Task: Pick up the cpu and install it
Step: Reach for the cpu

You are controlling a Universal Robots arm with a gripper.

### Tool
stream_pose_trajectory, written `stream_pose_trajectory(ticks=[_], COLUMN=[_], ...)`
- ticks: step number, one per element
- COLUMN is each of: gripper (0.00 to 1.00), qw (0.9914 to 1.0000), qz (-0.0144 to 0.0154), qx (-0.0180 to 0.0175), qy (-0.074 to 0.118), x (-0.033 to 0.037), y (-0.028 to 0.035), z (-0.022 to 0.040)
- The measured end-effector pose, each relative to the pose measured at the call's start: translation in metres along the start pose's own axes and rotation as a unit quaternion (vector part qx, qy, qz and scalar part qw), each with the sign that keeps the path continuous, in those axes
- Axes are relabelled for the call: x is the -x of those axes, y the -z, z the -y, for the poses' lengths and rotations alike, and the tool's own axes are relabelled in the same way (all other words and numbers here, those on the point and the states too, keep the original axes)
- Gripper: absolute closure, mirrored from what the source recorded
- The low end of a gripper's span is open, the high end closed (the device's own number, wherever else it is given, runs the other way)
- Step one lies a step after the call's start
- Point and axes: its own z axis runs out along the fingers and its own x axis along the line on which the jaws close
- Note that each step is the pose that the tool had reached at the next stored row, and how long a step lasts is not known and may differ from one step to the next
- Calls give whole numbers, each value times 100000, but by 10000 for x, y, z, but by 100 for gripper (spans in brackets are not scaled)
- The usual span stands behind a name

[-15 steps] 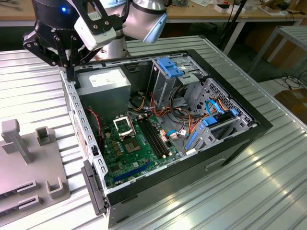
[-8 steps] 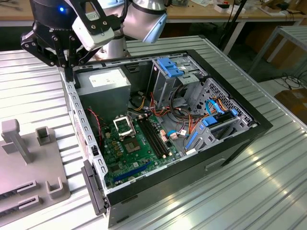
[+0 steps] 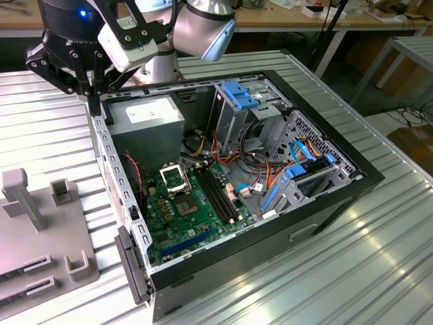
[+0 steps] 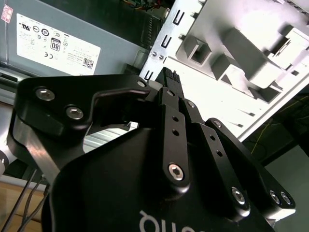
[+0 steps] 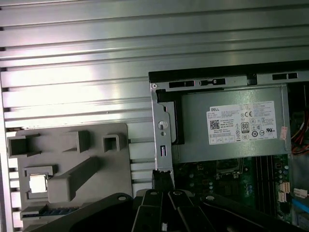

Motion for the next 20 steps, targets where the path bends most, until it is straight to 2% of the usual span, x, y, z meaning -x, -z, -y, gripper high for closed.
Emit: stream_pose_trajectory(ticks=[20], gripper=[89], qw=[100000], qz=[-99], qx=[-7], qy=[-3], x=[-72], y=[-2], z=[6])
